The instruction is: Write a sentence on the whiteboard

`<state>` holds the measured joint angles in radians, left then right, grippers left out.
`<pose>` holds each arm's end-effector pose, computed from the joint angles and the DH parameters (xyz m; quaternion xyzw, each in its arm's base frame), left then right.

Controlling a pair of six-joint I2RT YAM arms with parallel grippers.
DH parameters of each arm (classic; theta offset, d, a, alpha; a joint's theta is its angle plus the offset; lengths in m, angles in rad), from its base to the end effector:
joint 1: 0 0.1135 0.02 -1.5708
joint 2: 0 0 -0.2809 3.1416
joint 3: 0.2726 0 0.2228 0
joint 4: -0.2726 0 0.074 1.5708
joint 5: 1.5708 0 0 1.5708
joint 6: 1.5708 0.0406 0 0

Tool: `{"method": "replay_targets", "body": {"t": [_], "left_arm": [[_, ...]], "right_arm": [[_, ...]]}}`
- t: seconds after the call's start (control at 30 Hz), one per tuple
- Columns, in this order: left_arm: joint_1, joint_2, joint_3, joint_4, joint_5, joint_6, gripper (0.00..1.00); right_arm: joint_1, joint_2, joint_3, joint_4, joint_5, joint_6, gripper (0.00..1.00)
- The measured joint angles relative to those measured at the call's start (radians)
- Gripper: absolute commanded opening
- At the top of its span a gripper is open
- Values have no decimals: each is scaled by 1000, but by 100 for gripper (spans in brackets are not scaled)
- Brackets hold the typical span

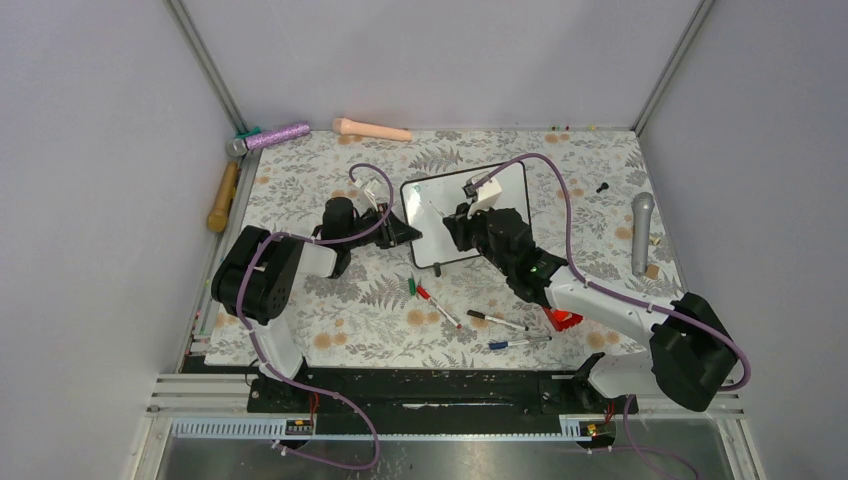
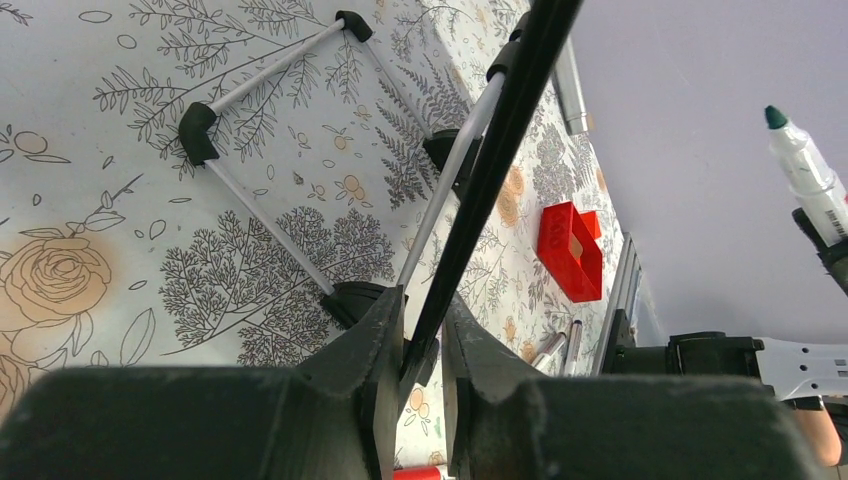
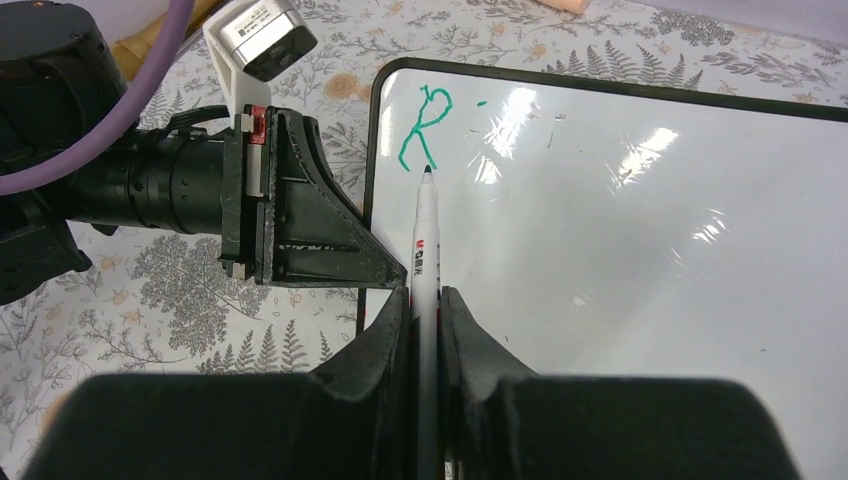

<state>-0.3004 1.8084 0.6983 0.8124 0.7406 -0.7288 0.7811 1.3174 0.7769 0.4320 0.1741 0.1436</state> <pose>0.3115 -0.1252 0.1905 0.0509 0.7782 -0.5261 0.3391 0.2022 0.1906 0.3141 -0.1773 0.7224 0.2388 0.6242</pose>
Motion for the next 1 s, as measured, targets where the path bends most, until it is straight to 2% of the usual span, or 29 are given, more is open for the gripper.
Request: {"method": "replay_targets", "body": {"t": [0.6, 1.0], "left_arm": [[-26, -45, 0, -66, -68, 67, 17], [-27, -54, 1, -85, -73, 86, 17]], "right_arm": [[0, 78, 88, -45, 26, 10, 0], [-1, 68, 43, 18, 54, 9, 0]]}}
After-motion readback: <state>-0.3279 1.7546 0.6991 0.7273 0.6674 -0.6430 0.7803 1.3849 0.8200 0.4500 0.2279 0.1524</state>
